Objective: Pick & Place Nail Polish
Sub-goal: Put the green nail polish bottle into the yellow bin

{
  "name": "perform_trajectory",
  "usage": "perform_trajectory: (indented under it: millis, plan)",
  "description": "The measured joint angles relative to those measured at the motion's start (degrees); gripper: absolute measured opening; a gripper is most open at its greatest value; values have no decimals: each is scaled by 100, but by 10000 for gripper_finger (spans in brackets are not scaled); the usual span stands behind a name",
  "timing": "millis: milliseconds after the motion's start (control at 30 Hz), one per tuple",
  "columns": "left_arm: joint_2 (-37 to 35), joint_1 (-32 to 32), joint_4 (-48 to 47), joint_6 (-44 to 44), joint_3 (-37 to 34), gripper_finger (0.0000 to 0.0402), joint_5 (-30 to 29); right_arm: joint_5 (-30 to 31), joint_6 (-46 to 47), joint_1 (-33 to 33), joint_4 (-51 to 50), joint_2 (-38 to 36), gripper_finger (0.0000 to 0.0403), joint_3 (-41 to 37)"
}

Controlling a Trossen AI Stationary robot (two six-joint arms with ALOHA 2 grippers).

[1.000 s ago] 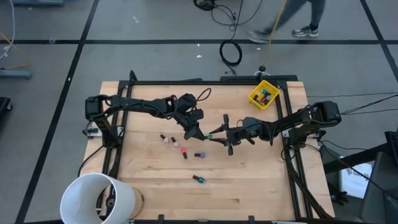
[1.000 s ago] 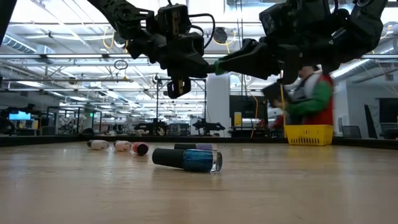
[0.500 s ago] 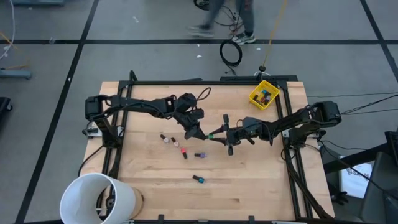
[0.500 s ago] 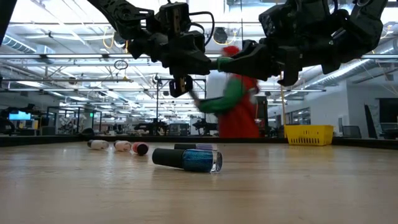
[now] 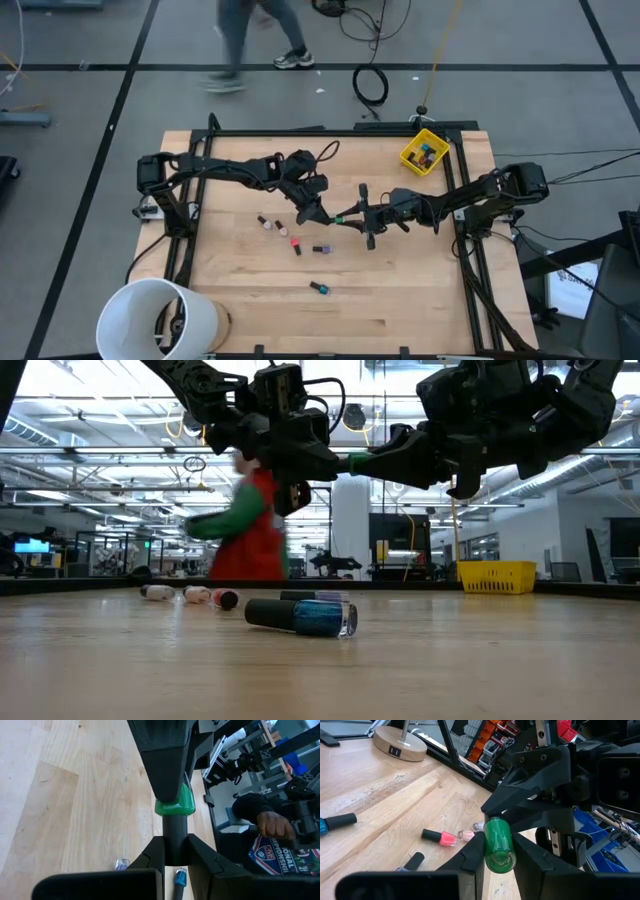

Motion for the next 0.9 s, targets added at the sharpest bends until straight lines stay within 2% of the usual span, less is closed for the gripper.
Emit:
perform_trajectory:
  millis: [67,333,600,700,900]
  plan:
    - [0,0,4,17,0,48,0,0,64,0,2,-2,64,0]
    - [-2,9,98,142,0,150,-22,-9,171,-2,-38,0,64,-4]
    - [-208,419,74,120,0,195,-336,-9,451,-2,-213,-16,64,-7]
    - [-441,617,-91,358,0,196,-701,-11,720,-13,-396,-139,64,-7]
    - [-1065,774,-549,1470,2,197,-1996,-12,1516,-259,-1101,-703,64,-7]
